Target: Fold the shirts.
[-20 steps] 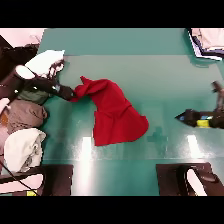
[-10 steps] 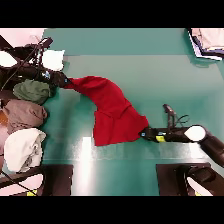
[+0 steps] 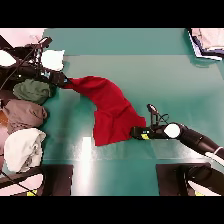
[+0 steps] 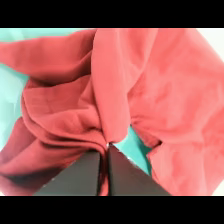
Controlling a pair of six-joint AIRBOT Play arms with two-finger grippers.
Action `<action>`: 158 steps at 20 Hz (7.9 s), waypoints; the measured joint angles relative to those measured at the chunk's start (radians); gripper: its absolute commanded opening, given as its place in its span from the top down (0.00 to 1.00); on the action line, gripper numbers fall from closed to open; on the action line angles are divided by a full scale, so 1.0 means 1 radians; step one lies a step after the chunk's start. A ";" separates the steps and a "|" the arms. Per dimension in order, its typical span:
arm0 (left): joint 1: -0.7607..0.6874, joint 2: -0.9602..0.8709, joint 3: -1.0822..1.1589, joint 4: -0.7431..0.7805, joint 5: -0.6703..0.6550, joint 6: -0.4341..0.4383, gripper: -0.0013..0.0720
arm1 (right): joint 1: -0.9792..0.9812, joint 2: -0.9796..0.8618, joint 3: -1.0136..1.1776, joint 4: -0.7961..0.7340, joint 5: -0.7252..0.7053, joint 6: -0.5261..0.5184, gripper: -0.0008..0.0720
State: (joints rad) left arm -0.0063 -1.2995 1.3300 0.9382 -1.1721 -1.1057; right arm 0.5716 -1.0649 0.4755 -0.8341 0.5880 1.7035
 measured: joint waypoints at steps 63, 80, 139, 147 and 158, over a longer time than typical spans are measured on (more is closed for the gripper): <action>0.189 -0.005 -0.204 0.044 -0.034 0.205 0.20 | -0.464 -0.055 0.751 -0.525 0.775 -0.150 0.96; 0.060 -0.025 -0.333 0.075 0.047 0.202 0.50 | -0.464 -0.055 0.751 -0.524 0.774 -0.150 0.96; 0.176 -0.129 -0.021 -0.005 0.026 -0.146 0.19 | -0.604 -0.514 1.304 -0.372 0.853 -0.253 0.56; 0.299 -0.134 -0.254 0.007 -0.183 -0.108 0.30 | -0.742 -0.261 0.973 -0.135 0.896 -0.348 0.56; 0.206 -0.133 -0.407 0.100 -0.129 -0.114 0.56 | -0.756 -0.087 0.730 -0.103 0.816 -0.370 0.56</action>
State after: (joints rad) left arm 0.2001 -1.4326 0.9230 1.0386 -1.3010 -1.2194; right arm -0.1841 -1.1522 1.2057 -0.9367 1.4036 1.3331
